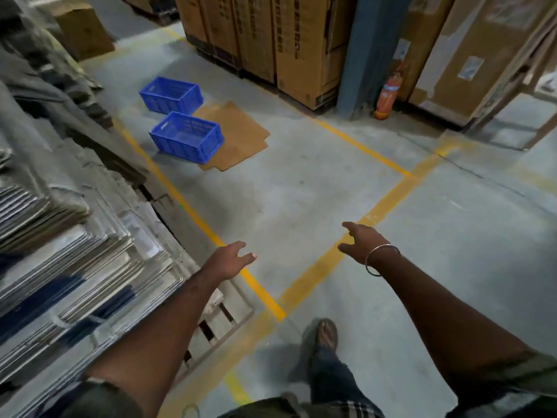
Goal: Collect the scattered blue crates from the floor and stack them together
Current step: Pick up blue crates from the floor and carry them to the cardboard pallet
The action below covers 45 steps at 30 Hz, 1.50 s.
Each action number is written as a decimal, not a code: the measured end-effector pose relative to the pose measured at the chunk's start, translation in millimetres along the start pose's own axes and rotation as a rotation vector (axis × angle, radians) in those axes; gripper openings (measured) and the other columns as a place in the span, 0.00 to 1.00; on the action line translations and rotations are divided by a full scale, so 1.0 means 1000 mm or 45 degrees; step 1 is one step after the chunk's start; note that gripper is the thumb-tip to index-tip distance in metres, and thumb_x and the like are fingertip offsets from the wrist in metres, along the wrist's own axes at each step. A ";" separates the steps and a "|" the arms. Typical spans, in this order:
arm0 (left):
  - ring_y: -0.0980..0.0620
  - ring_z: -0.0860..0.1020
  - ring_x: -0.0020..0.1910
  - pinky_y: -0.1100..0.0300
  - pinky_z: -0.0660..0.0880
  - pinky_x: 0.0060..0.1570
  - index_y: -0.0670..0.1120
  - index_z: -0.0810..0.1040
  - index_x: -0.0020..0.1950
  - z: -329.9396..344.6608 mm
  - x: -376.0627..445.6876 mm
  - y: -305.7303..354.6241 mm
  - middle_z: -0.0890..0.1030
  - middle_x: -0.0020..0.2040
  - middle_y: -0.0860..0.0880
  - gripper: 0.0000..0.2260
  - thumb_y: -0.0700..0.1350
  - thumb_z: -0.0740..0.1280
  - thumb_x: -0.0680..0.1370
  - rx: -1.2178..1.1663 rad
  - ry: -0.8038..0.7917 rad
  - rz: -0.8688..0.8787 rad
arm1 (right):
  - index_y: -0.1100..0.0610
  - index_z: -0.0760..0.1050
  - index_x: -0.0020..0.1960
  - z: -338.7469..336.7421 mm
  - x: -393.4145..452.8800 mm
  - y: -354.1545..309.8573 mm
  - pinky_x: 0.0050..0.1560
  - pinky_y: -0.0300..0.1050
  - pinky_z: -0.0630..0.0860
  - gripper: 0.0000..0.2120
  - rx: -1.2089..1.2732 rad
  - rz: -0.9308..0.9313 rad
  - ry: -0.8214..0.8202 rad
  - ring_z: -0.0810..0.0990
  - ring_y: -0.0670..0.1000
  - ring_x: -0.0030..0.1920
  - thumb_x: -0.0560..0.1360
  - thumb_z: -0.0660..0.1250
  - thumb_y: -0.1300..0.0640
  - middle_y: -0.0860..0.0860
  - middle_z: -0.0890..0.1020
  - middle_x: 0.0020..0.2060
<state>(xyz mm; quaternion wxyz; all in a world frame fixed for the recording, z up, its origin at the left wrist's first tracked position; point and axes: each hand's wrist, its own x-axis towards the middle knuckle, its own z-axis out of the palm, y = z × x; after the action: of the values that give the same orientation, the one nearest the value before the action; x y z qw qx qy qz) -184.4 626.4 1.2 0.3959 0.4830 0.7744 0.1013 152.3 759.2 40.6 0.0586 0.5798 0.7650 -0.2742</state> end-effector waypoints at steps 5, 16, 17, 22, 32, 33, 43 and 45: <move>0.47 0.73 0.69 0.54 0.69 0.68 0.44 0.72 0.73 -0.034 0.104 0.029 0.72 0.73 0.43 0.33 0.61 0.70 0.74 -0.120 0.077 -0.097 | 0.52 0.64 0.75 -0.040 0.132 0.002 0.64 0.50 0.72 0.33 -0.015 -0.049 -0.044 0.75 0.57 0.64 0.73 0.70 0.47 0.57 0.76 0.65; 0.48 0.70 0.72 0.56 0.66 0.68 0.44 0.70 0.74 -0.134 0.267 0.042 0.70 0.74 0.45 0.31 0.59 0.69 0.76 -0.467 0.240 -0.426 | 0.54 0.63 0.75 -0.136 0.404 -0.083 0.65 0.48 0.71 0.34 -0.186 -0.240 -0.242 0.74 0.58 0.66 0.73 0.70 0.47 0.59 0.75 0.66; 0.48 0.70 0.72 0.56 0.66 0.68 0.44 0.71 0.74 -0.142 0.284 0.038 0.70 0.74 0.45 0.30 0.58 0.69 0.76 -0.476 0.248 -0.439 | 0.53 0.64 0.75 -0.138 0.429 -0.096 0.66 0.48 0.70 0.34 -0.175 -0.258 -0.255 0.74 0.58 0.66 0.73 0.71 0.47 0.58 0.76 0.66; 0.46 0.74 0.68 0.54 0.69 0.66 0.42 0.71 0.72 -0.199 0.379 0.017 0.73 0.71 0.43 0.30 0.58 0.70 0.76 -0.611 0.282 -0.511 | 0.53 0.64 0.75 -0.148 0.553 -0.163 0.66 0.48 0.70 0.34 -0.228 -0.317 -0.312 0.74 0.58 0.67 0.73 0.71 0.47 0.59 0.76 0.66; 0.45 0.76 0.65 0.56 0.70 0.66 0.39 0.73 0.71 -0.336 0.549 0.000 0.76 0.68 0.39 0.37 0.61 0.72 0.70 -0.818 0.368 -0.656 | 0.53 0.63 0.75 -0.213 0.755 -0.310 0.66 0.48 0.69 0.33 -0.342 -0.412 -0.350 0.73 0.58 0.67 0.74 0.70 0.48 0.58 0.75 0.67; 0.45 0.76 0.65 0.56 0.70 0.66 0.39 0.73 0.70 -0.349 0.566 0.002 0.76 0.68 0.39 0.37 0.61 0.72 0.69 -0.854 0.387 -0.660 | 0.54 0.63 0.75 -0.217 0.776 -0.325 0.66 0.48 0.69 0.33 -0.353 -0.422 -0.359 0.73 0.58 0.67 0.74 0.70 0.48 0.58 0.75 0.67; 0.47 0.76 0.64 0.59 0.70 0.60 0.36 0.73 0.69 -0.463 0.730 -0.004 0.76 0.67 0.44 0.34 0.58 0.73 0.73 -1.067 0.451 -0.786 | 0.54 0.62 0.76 -0.244 1.009 -0.476 0.66 0.47 0.69 0.34 -0.467 -0.687 -0.455 0.73 0.58 0.67 0.74 0.70 0.48 0.58 0.74 0.68; 0.48 0.74 0.66 0.60 0.69 0.61 0.37 0.73 0.70 -0.489 0.757 -0.005 0.75 0.67 0.44 0.25 0.51 0.70 0.78 -1.058 0.529 -0.801 | 0.55 0.61 0.76 -0.250 1.056 -0.513 0.66 0.47 0.69 0.35 -0.568 -0.752 -0.465 0.72 0.58 0.67 0.73 0.70 0.48 0.59 0.73 0.68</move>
<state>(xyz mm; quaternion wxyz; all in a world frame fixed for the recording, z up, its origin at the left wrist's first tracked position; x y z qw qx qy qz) -701.8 1361.4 -66.4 0.4033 0.0019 0.8379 0.3678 -601.0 1693.3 0.7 0.2365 0.2502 0.9162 -0.2049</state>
